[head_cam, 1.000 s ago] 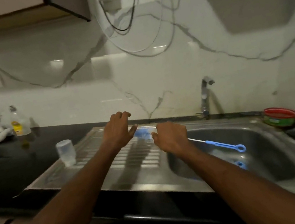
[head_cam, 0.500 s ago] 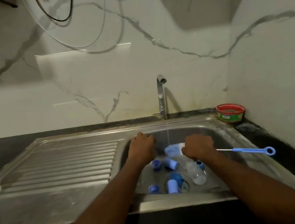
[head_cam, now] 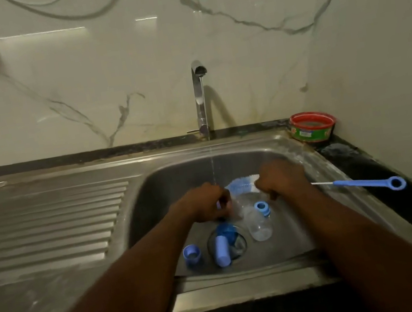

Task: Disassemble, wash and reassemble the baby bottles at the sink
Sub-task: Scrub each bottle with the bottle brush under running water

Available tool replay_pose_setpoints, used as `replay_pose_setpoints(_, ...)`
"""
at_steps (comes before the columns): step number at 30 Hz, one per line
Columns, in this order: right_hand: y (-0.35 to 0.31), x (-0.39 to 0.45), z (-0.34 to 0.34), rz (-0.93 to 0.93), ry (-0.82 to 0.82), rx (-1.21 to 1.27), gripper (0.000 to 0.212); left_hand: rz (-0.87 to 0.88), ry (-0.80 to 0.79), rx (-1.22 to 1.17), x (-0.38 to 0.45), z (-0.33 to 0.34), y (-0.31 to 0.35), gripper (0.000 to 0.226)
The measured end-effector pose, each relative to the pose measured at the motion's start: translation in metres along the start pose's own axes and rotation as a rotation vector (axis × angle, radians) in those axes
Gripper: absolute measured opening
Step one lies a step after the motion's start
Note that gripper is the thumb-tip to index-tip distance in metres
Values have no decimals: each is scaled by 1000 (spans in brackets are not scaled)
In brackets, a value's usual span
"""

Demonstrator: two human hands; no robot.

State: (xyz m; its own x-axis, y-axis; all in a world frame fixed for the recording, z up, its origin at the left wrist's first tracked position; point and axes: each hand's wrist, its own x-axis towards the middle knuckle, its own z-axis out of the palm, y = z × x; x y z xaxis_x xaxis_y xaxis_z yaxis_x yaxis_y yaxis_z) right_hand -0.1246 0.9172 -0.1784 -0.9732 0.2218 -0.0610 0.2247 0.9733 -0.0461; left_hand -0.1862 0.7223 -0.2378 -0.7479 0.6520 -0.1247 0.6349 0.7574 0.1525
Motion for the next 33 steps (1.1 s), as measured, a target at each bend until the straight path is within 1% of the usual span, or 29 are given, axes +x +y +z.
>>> replay_pose_setpoints(1, 1, -2, -2, 18, 21, -14, 25, 75, 1, 12, 1, 2, 2, 22)
replay_pose_setpoints(3, 1, -5, -3, 51, 56, -27, 31, 211, -29, 71, 2, 7, 9, 39)
replay_pose_setpoints(6, 0, -5, -4, 66, 93, 7, 36, 326, -32, 105, 8, 10, 15, 61)
replay_pose_setpoints(9, -1, -8, -5, 78, 91, 27, 38, 345, -4, 167, 9, 10, 14, 69)
replay_pose_setpoints(13, -1, -14, -6, 87, 63, 32, 33, 292, -123, 209, 5, 14, 19, 75)
replay_pose_setpoints(15, 0, -14, -7, 78, 43, 14, 31, 312, -137, 249, 6, 17, 26, 80)
replay_pose_setpoints(17, 0, -15, -8, 78, 51, 21, 29, 366, -156, 327, 6, 19, 36, 83)
replay_pose_setpoints(19, -2, -14, -9, 76, 60, 30, 25, 397, -179, 406, 6, 21, 47, 84)
replay_pose_setpoints(22, -5, -10, -6, 69, 58, 27, 20, 415, -102, 538, 8, 22, 57, 84)
replay_pose_setpoints(26, -6, -8, -4, 65, 76, 7, 24, 411, -65, 716, 12, 29, 56, 82)
replay_pose_setpoints(30, -8, -7, -5, 66, 72, 2, 28, 446, 11, 692, 20, 33, 55, 70)
replay_pose_setpoints(31, -7, -7, -5, 71, 75, 9, 28, 429, 24, 639, 22, 33, 55, 69)
replay_pose_setpoints(33, -7, -5, -3, 77, 105, 20, 29, 337, 51, 457, 22, 31, 53, 69)
